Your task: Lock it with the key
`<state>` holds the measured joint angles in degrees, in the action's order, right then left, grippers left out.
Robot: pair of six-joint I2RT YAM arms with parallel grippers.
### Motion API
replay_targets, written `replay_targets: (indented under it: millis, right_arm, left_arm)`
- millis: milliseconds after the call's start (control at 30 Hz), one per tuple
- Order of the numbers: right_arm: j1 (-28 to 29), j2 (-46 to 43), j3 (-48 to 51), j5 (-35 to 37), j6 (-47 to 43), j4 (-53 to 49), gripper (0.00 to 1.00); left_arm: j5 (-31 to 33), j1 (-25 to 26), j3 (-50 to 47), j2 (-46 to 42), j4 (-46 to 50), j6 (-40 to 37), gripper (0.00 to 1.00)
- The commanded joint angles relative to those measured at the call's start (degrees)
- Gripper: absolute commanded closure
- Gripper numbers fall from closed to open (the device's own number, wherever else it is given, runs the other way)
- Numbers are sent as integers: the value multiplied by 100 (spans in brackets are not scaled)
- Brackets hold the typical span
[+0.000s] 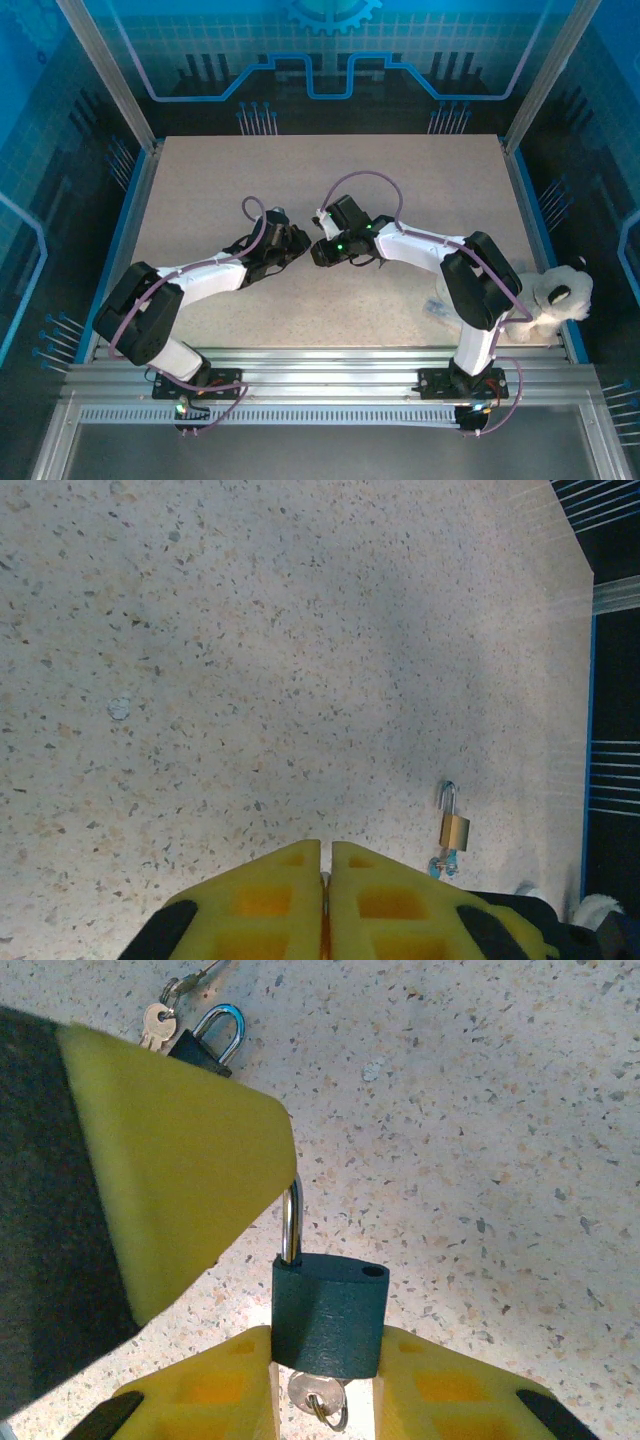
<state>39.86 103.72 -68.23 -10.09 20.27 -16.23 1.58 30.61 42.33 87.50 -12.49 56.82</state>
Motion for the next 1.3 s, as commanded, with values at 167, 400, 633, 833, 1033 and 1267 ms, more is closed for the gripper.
replay_targets:
  millis: [167, 400, 633, 833, 1033, 1267]
  right_arm:
    - [96, -25, -43, -133, -102, 23, 75]
    - [98, -38, -13, -193, -85, 91, 74]
    - [51, -107, 97, -401, -6, 272, 73]
    - [-3, -179, 208, -623, 73, 470, 70]
    - [-61, -251, 301, -763, 148, 618, 69]
    - [-131, -309, 386, -909, 197, 751, 66]
  left_arm:
    - [-148, 34, 157, 52, -16, -61, 100]
    - [-160, 37, -25, -147, -170, 38, 100]
    - [-266, 39, -154, -301, -282, 149, 100]
    - [-325, 34, -229, -368, -311, 189, 100]
    - [-321, 36, -310, -432, -333, 188, 100]
    - [-341, 41, -374, -520, -307, 178, 100]
